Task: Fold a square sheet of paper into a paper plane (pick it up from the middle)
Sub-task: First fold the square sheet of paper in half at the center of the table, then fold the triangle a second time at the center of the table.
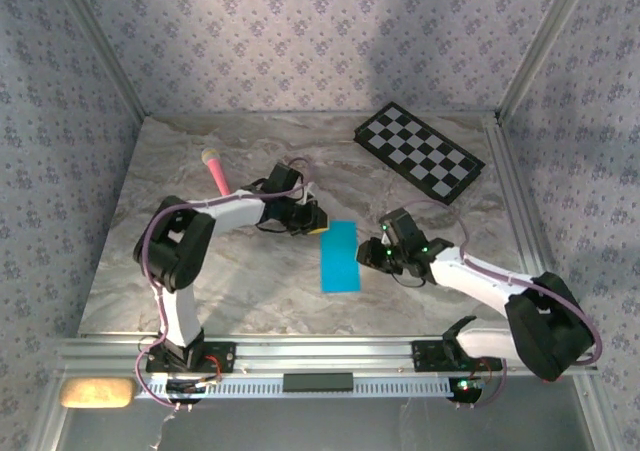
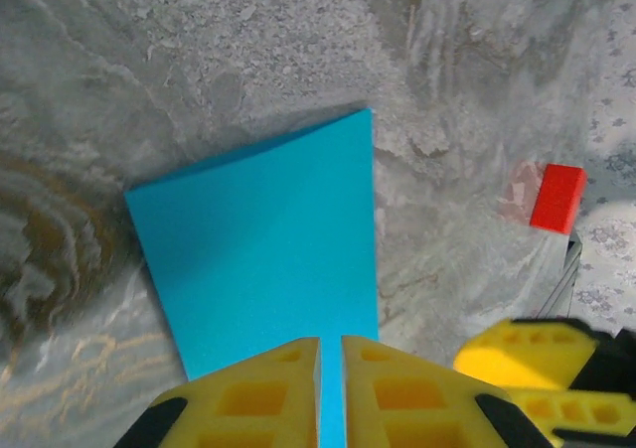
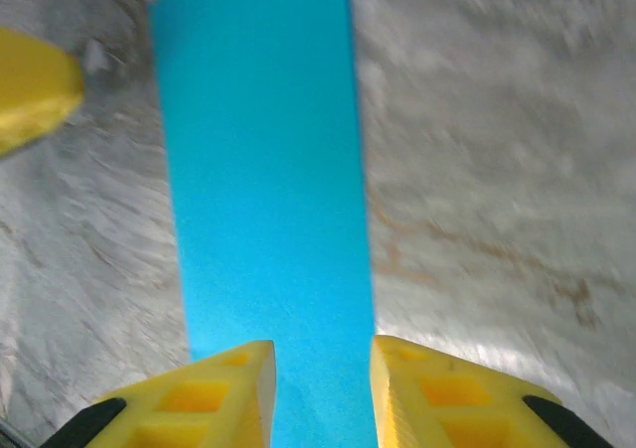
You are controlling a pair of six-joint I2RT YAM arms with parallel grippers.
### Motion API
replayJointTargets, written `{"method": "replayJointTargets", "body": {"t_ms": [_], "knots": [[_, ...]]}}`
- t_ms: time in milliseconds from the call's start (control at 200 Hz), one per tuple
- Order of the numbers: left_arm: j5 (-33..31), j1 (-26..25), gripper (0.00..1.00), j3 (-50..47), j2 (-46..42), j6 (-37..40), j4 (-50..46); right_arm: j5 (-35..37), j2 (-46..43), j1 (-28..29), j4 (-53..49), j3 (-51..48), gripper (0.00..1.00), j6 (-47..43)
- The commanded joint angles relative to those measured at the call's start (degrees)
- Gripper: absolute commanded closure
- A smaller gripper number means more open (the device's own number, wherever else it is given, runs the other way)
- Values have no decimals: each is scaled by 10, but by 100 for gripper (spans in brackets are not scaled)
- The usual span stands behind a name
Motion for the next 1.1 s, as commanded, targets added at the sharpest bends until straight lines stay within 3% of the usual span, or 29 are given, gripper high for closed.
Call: {"method": "replayJointTargets", "body": {"t_ms": [0, 380, 870, 1094], "knots": [[13, -8, 85, 36, 24, -1, -19, 8, -21, 16, 12, -25, 70, 67], [-6, -20, 85, 80, 80, 28, -54, -18, -16, 42, 10, -43, 71, 92], [-19, 4, 86, 21, 93, 44, -31, -49, 2, 62, 0, -53, 63, 112], [-8, 10, 86, 22, 92, 54, -33, -72, 12, 65, 71, -55, 63, 123]]}}
